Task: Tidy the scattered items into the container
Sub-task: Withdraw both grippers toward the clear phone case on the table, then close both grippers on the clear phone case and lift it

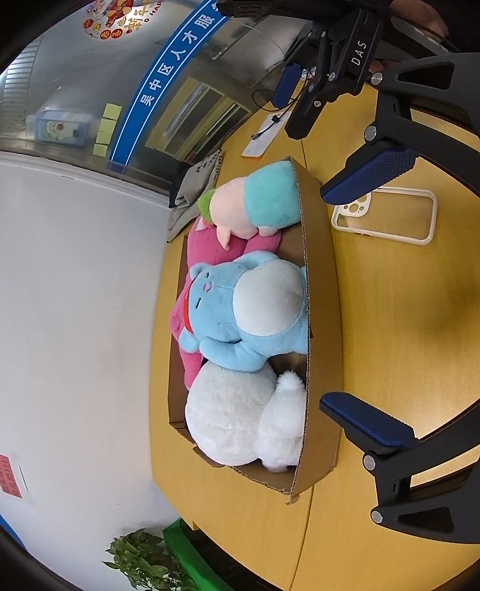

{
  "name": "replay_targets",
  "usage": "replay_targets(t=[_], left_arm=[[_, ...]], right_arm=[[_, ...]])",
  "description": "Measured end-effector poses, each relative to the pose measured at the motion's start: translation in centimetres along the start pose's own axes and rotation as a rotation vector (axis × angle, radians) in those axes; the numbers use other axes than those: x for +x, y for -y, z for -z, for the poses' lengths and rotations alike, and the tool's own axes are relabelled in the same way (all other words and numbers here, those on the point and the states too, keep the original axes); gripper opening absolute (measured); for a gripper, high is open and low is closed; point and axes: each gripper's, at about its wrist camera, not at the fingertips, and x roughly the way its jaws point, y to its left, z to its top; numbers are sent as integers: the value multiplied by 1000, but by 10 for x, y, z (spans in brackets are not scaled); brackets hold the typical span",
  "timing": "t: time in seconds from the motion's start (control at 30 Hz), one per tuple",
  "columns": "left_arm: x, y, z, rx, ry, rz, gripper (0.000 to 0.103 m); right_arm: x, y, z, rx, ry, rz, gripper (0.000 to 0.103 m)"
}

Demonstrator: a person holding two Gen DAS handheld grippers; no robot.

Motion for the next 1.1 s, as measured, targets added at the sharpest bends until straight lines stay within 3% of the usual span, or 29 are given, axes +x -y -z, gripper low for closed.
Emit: replay_targets(t=[0.17,0.37,0.53,0.73,0.9,0.93,0.97,1.0,1.1], left_arm=[[3,4,4,6,-16,26,103],[18,10,22,17,-111,83,103],[43,20,43,27,-211,141,103],[80,41,65,37,-330,185,100],[101,53,79,59,-412,170,76],[104,54,82,64,-430,163,65],[108,56,85,70,-451,161,52],[108,58,86,79,-447,152,51],[110,59,88,87,-451,136,16]], right_arm=[[-1,0,2,-1,-6,4,86],[7,19,9,35,-28,11,86],[34,44,38,119,-135,44,86],[80,48,79,140,-285,57,83],[103,44,94,169,-339,48,79],[107,42,96,163,-351,51,77],[110,41,98,155,-364,57,67],[111,39,100,138,-364,70,62],[109,36,101,125,-360,67,53]])
